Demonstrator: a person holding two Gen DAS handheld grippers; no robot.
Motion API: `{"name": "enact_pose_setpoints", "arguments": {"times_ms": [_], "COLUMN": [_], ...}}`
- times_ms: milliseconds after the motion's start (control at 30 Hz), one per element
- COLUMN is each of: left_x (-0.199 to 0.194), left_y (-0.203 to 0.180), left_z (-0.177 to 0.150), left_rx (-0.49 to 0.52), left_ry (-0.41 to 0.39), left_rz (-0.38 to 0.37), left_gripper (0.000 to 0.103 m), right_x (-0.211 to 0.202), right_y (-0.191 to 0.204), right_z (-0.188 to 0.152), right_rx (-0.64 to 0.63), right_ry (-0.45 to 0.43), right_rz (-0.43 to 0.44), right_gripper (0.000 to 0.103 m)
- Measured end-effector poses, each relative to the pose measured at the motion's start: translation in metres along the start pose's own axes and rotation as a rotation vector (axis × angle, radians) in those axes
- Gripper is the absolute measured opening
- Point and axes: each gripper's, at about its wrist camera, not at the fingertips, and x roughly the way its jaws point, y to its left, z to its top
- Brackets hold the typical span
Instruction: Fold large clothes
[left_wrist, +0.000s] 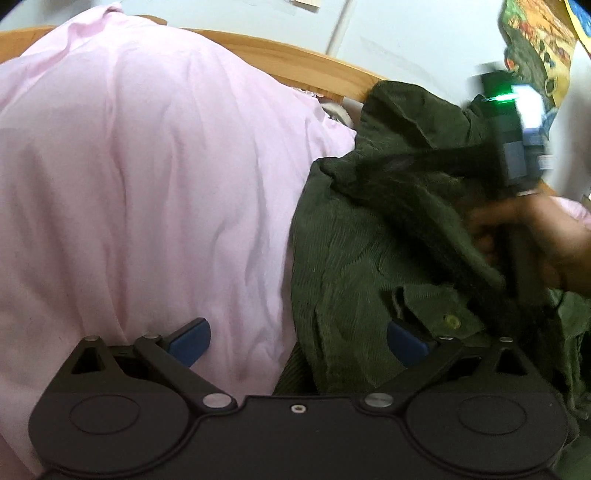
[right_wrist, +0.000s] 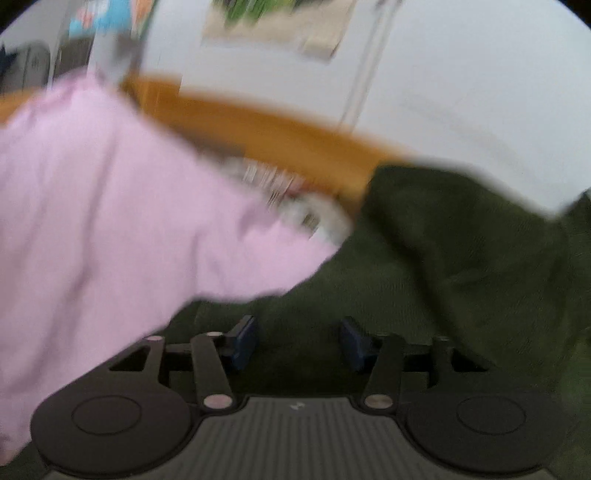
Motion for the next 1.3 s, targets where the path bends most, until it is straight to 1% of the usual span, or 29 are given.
{"name": "enact_pose_setpoints", "arguments": {"times_ms": [33, 67, 133, 167, 233, 367, 433, 500, 567, 633, 667, 733, 767, 800, 833, 900, 967, 1000, 1100, 1200, 1300], "left_x": [0.001, 0.001, 0.003, 0.003, 0.003, 0.002, 0.004, 0.005, 0.006, 0.006, 0.006, 0.007, 0.007, 0.008, 0.008, 0.008, 0.007, 0.007, 0.005, -0.002, -0.012], "left_y": [-0.001, -0.001, -0.002, -0.002, -0.003, -0.004, -0.007, -0.008, -0.007, -0.007, -0.007, -0.007, -0.007, -0.008, -0.008, -0.008, -0.008, -0.007, -0.005, -0.001, 0.004], "left_z": [0.000, 0.000, 0.000, 0.000, -0.001, -0.005, -0.006, -0.008, -0.008, -0.008, -0.009, -0.009, -0.010, -0.010, -0.010, -0.010, -0.010, -0.010, -0.008, -0.004, -0.001], "left_rx": [-0.003, -0.003, -0.001, 0.002, 0.008, 0.031, 0.052, 0.067, 0.071, 0.069, 0.070, 0.079, 0.086, 0.092, 0.095, 0.094, 0.089, 0.085, 0.061, 0.026, -0.009], "left_ry": [0.001, 0.002, 0.006, 0.007, 0.006, 0.000, 0.000, -0.001, -0.001, -0.003, -0.004, -0.004, -0.005, -0.005, -0.005, -0.006, -0.007, -0.007, -0.009, -0.021, -0.050], "left_rz": [0.000, 0.002, 0.006, 0.007, 0.007, 0.009, 0.018, 0.015, 0.015, 0.013, 0.013, 0.016, 0.016, 0.015, 0.015, 0.015, 0.015, 0.013, 0.008, 0.005, 0.010], "left_gripper": [0.102, 0.102, 0.102, 0.102, 0.102, 0.102, 0.102, 0.102, 0.102, 0.102, 0.102, 0.102, 0.102, 0.102, 0.102, 0.102, 0.102, 0.102, 0.102, 0.101, 0.101], "right_x": [-0.016, -0.030, -0.047, -0.051, -0.052, -0.036, -0.025, -0.014, -0.007, 0.003, 0.007, 0.013, 0.014, 0.013, 0.010, -0.008, -0.034, -0.046, -0.099, -0.148, -0.182], "right_y": [-0.015, -0.033, -0.069, -0.092, -0.138, -0.211, -0.238, -0.255, -0.267, -0.275, -0.277, -0.274, -0.272, -0.270, -0.266, -0.253, -0.233, -0.225, -0.179, -0.130, -0.080], "right_z": [0.004, 0.009, 0.016, 0.021, 0.027, 0.029, 0.026, 0.018, 0.015, 0.014, 0.014, 0.014, 0.014, 0.014, 0.013, 0.014, 0.015, 0.016, 0.010, -0.015, -0.049], "right_rx": [-0.007, -0.007, 0.027, 0.076, 0.203, 0.385, 0.500, 0.617, 0.703, 0.752, 0.756, 0.737, 0.732, 0.727, 0.709, 0.670, 0.622, 0.582, 0.429, 0.307, 0.163], "right_ry": [-0.048, -0.095, -0.135, -0.140, -0.134, -0.115, -0.108, -0.120, -0.136, -0.113, -0.097, -0.079, -0.060, -0.049, -0.050, -0.073, -0.109, -0.129, -0.213, -0.258, -0.261], "right_rz": [-0.055, -0.116, -0.242, -0.318, -0.420, -0.562, -0.587, -0.587, -0.572, -0.531, -0.530, -0.528, -0.524, -0.524, -0.526, -0.533, -0.503, -0.490, -0.453, -0.428, -0.422], "right_gripper": [0.089, 0.094, 0.094, 0.094, 0.094, 0.091, 0.087, 0.082, 0.081, 0.081, 0.078, 0.056, 0.035, 0.023, 0.020, 0.015, 0.014, 0.014, 0.014, 0.014, 0.014]}}
